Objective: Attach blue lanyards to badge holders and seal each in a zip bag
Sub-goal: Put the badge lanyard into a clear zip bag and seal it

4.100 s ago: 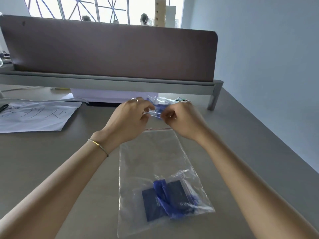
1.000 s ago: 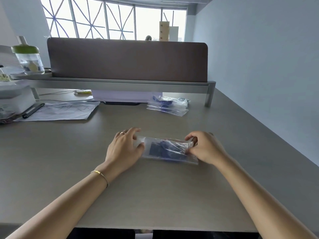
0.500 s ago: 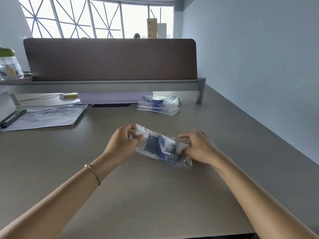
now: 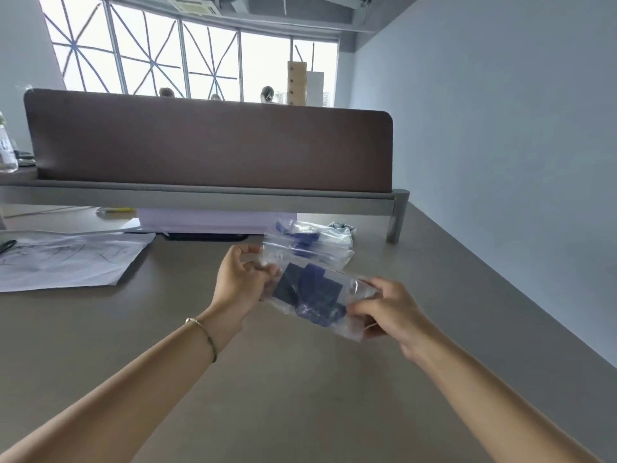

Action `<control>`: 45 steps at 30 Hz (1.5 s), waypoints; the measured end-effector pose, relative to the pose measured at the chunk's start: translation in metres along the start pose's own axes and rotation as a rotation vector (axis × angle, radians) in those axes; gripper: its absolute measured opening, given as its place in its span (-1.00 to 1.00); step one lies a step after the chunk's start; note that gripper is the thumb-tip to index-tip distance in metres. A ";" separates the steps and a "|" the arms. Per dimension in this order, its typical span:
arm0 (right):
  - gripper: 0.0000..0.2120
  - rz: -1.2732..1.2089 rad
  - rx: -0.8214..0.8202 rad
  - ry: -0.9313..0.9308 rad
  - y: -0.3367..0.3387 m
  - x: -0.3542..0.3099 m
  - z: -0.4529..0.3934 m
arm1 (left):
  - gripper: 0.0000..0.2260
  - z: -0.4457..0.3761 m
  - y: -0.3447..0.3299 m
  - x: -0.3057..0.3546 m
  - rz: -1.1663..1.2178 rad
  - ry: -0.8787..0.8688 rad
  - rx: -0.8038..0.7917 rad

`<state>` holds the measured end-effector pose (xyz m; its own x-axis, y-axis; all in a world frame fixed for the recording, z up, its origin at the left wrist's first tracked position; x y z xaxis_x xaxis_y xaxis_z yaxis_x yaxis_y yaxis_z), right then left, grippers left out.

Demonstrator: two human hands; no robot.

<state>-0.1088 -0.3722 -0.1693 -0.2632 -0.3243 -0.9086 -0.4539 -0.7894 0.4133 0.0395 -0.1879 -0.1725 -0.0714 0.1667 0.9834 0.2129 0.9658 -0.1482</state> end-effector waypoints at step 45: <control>-0.79 0.716 0.243 0.042 -0.004 0.012 -0.183 | -0.41 -0.164 -0.067 -0.015 -0.256 0.455 -0.397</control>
<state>0.0457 -0.4689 -0.1931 -0.5341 -0.7377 -0.4129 -0.3602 -0.2432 0.9006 0.1859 -0.2872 -0.1602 0.2333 -0.2437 0.9414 0.5934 0.8026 0.0607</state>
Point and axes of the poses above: each hand's wrist, its own z-axis away from the middle knuckle, its own y-axis out of the back of the hand, x = y × z, the point moved 2 cm from there along -z, towards the middle knuckle, and after that the axes turned 10 degrees about z, right-handed, at the moved point
